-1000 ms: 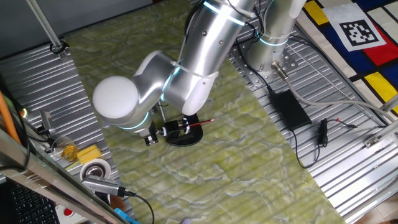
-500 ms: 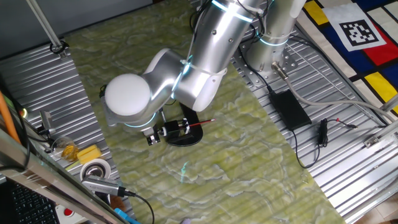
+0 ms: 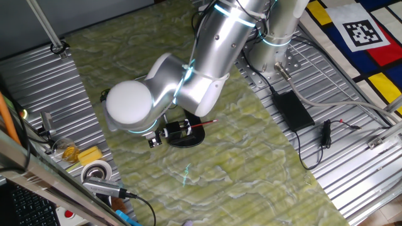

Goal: Sharpen the pencil with a pencil sharpener

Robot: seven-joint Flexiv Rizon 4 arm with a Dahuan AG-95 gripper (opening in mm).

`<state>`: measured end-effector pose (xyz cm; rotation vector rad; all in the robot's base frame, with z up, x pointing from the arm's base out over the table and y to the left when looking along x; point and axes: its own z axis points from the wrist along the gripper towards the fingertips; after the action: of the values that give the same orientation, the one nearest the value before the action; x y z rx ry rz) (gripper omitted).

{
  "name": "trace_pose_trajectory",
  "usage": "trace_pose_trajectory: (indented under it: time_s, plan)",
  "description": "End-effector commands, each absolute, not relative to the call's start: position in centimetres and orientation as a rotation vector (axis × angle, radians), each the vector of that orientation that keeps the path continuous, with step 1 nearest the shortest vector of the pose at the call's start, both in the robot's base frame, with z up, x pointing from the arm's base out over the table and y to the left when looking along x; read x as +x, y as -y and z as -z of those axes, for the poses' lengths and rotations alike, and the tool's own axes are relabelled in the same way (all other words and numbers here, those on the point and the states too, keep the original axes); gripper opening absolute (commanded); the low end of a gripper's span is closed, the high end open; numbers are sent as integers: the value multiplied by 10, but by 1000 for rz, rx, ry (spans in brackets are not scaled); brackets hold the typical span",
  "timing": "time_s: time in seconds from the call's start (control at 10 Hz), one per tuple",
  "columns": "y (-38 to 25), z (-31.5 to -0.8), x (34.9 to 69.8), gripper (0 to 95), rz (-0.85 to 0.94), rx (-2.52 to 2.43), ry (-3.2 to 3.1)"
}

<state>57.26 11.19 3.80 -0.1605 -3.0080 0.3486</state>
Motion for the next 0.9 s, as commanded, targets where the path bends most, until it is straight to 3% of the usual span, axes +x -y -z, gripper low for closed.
trace_pose_trajectory:
  time_s: [0.1, 0.9]
  plan:
    - [-111, -39, 572, 0, -354, -168, 3003]
    - [-104, -47, 574, 0, -359, -143, 2971]
